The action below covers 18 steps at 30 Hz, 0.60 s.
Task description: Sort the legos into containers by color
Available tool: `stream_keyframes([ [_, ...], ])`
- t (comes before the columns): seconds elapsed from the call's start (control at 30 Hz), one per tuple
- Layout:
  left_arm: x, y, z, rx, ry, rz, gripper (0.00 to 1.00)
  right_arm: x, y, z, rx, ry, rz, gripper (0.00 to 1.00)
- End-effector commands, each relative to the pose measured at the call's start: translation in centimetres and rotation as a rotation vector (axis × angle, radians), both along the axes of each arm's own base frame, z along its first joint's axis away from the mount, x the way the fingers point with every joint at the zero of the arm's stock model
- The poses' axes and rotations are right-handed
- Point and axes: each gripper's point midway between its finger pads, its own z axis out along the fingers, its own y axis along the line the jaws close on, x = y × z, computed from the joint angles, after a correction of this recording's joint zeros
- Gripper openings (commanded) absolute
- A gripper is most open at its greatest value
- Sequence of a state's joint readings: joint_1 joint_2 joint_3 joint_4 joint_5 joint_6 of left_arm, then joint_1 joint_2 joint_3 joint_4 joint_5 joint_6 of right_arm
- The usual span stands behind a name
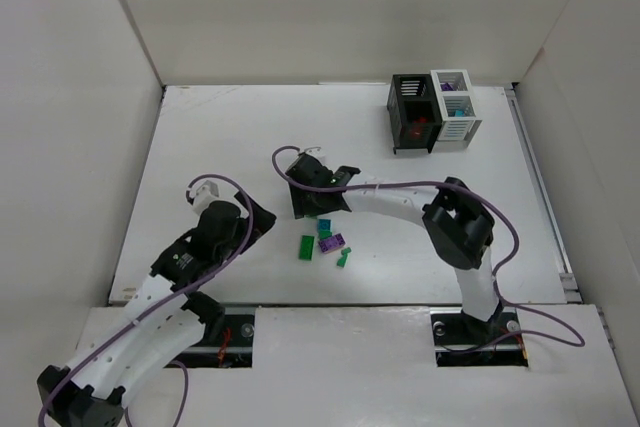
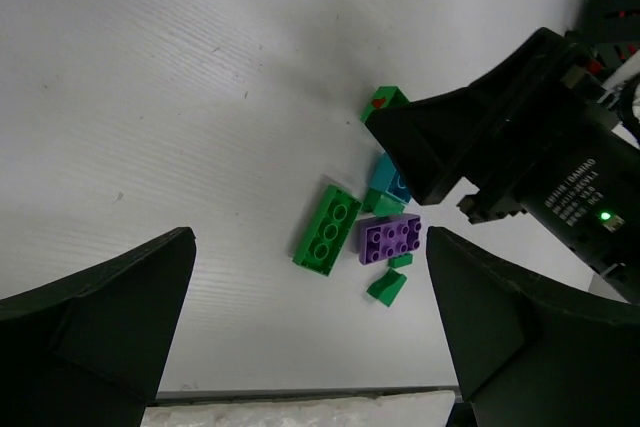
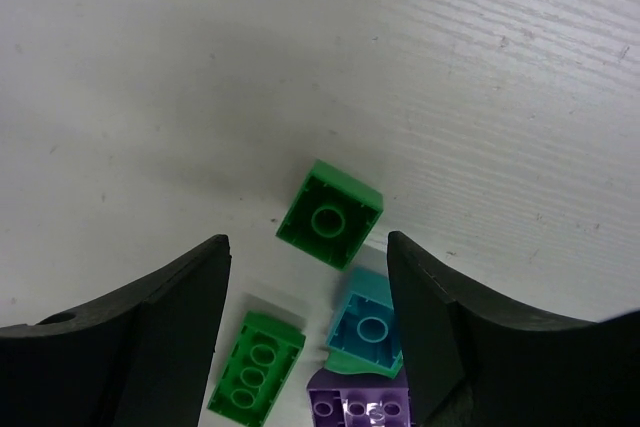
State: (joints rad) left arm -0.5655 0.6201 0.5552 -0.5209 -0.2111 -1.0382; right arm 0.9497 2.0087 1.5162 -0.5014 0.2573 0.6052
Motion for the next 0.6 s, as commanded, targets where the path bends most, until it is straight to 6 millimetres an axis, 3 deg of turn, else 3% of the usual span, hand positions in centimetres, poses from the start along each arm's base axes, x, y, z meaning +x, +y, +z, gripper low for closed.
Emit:
stream_keyframes([
  [0.0,-0.2,0.2,0.0,-0.019,-0.005,0.012,1.00,1.3,-0.1,0.7,-0.011,-0.034,-0.081,0.69],
  [0.4,-0.6,0.2,0.4,-0.051,-0.019,0.017,1.00,2.1,0.7,-1.1,-0.013,-0.028,-0.128,0.64],
  [0.57,-0.7,0.3,0.4,-0.051,-0.019,0.017,1.00,1.9,0.5,-1.8,-0.013,-0.011,-0.151,0.50],
])
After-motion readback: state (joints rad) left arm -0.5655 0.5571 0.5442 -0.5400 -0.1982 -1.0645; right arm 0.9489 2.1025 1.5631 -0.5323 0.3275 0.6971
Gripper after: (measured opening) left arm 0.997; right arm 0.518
